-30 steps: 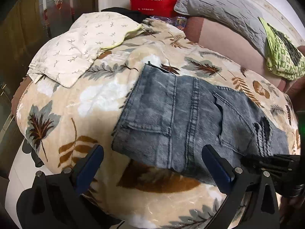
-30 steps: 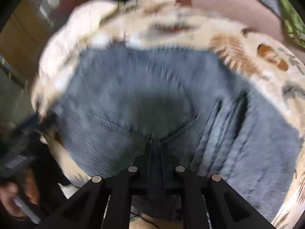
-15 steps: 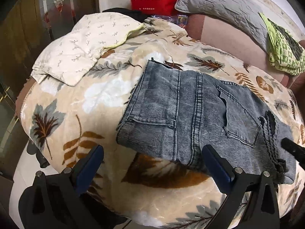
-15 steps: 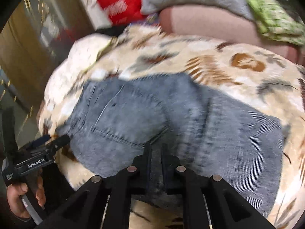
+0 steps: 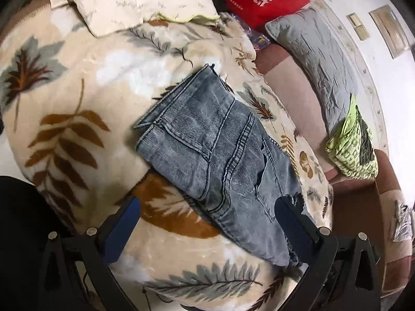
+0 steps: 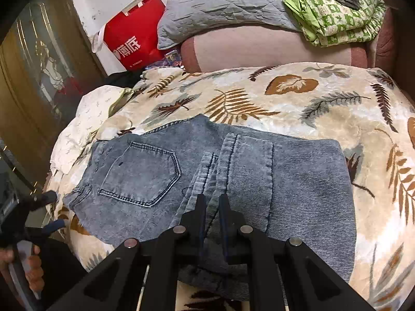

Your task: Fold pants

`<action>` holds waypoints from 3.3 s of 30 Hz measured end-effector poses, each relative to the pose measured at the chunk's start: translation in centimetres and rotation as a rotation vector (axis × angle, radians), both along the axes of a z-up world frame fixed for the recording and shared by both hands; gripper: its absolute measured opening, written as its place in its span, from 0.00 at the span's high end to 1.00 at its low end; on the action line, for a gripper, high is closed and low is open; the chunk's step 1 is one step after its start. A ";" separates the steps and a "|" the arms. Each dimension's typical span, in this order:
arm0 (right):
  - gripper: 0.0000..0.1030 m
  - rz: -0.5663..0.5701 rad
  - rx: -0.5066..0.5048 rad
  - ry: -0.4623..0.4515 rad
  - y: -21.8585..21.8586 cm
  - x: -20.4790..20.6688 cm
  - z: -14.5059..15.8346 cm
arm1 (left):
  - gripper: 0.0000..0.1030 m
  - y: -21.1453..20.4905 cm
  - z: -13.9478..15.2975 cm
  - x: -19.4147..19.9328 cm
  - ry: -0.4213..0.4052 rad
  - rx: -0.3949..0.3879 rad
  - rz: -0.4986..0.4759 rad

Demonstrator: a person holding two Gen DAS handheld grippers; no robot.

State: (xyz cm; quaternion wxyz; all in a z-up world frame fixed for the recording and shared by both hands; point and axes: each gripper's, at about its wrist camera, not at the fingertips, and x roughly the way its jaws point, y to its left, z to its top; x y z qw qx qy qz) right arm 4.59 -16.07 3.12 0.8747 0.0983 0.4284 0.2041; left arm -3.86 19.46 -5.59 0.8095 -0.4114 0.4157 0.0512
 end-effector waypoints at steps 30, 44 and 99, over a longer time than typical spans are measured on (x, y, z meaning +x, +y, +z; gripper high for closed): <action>0.86 -0.088 0.326 0.343 -4.7 2.6 -6.4 | 0.85 -8.7 9.5 7.6 -0.191 0.384 -0.164; 0.87 -0.394 0.598 0.322 -16.9 0.7 -6.5 | 0.82 -34.4 6.3 8.9 -0.189 0.567 -0.803; 0.73 -0.535 0.536 0.529 -16.3 0.6 -7.1 | 0.14 -21.0 2.3 8.1 -0.024 0.584 -0.572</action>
